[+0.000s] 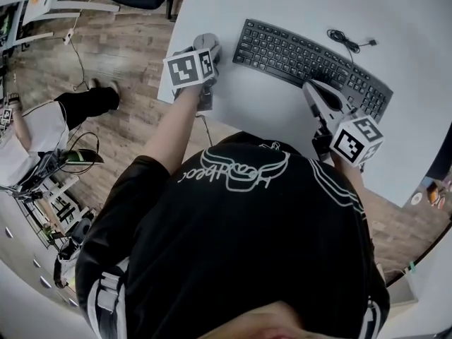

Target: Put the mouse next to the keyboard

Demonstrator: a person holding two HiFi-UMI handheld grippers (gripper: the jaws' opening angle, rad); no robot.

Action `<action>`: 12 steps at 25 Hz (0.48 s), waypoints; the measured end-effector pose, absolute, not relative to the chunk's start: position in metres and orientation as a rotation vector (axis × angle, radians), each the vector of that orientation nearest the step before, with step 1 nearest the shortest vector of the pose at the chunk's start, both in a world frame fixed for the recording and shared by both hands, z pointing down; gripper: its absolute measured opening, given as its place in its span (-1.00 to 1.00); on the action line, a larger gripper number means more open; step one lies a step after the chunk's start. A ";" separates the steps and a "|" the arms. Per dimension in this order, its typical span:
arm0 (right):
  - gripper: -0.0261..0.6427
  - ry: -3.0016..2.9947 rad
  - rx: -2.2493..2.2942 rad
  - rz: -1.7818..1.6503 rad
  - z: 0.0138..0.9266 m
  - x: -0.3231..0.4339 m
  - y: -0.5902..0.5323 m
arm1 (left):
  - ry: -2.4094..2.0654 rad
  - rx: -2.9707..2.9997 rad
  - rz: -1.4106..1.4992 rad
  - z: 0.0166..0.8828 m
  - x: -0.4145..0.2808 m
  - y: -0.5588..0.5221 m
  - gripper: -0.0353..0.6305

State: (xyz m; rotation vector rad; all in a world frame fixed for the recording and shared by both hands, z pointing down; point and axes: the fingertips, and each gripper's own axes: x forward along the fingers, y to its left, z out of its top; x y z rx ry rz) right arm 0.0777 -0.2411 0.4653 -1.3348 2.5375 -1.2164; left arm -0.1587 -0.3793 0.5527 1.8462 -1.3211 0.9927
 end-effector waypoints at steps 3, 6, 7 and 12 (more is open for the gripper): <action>-0.87 2.527 -1.360 -1.207 0.465 0.079 -0.243 | -1.332 1.839 0.986 0.554 -0.160 -0.380 0.11; -0.87 2.515 -1.377 -1.199 0.464 0.079 -0.242 | -1.361 1.840 0.980 0.553 -0.159 -0.379 0.11; -0.87 2.512 -1.381 -1.198 0.464 0.080 -0.242 | -1.370 1.840 0.974 0.553 -0.159 -0.379 0.09; -0.87 2.463 -1.359 -1.227 0.465 0.078 -0.242 | -1.370 1.835 0.971 0.552 -0.157 -0.379 0.02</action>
